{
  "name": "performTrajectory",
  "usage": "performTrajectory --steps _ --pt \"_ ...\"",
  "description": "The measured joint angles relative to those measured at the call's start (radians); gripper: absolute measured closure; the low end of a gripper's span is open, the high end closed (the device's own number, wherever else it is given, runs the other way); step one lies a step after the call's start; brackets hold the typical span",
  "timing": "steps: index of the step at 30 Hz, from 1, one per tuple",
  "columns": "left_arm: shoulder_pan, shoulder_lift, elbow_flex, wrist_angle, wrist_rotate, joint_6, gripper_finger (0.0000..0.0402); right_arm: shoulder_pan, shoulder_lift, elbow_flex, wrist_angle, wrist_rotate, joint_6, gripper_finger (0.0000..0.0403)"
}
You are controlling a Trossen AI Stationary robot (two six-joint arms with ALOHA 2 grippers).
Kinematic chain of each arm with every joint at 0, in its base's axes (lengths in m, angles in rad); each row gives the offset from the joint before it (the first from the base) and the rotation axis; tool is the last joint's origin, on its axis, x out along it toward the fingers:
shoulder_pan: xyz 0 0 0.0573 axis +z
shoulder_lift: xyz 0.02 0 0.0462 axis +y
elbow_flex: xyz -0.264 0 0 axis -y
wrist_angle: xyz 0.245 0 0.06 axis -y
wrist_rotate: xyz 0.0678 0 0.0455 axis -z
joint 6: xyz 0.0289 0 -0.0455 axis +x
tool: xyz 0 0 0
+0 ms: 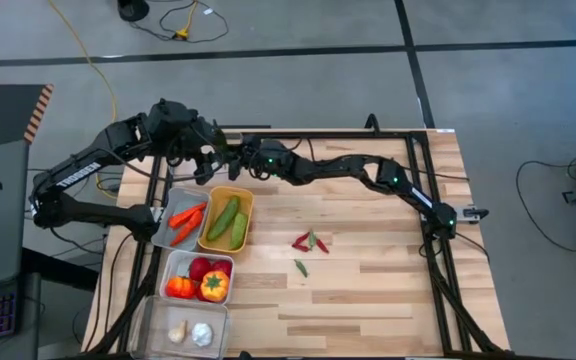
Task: Sort produce into baskets
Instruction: Put the middle right pepper into the top transparent bin, then put the bottom left pepper into the top transparent bin
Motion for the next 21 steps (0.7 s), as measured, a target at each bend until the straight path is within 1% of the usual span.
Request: performTrajectory --steps 3,9,13,15,18,21 --pt "0.0 0.0 0.0 0.0 0.0 0.0 0.0233 -0.004 -0.001 0.0 -0.011 0.0 0.0 0.0208" --pt "0.0 0.0 0.0 0.0 0.002 0.0 0.0233 -0.004 -0.003 0.0 -0.011 -0.001 0.001 0.0158" --pt "0.0 0.0 0.0 0.0 0.007 0.0 0.0233 -0.006 -0.013 -0.001 -0.024 -0.019 0.003 0.0145" --pt "0.0 0.0 0.0 0.0 0.015 -0.001 0.0233 -0.011 -0.037 -0.002 -0.082 -0.059 -0.004 0.0145" --pt "0.0 0.0 0.0 0.0 0.035 -0.002 0.0233 -0.023 -0.108 -0.001 -0.269 -0.159 -0.109 0.0144" --pt "-0.001 0.001 0.0 -0.001 0.06 -0.006 0.0233 -0.033 -0.193 -0.001 -0.498 -0.173 -0.206 0.0144"
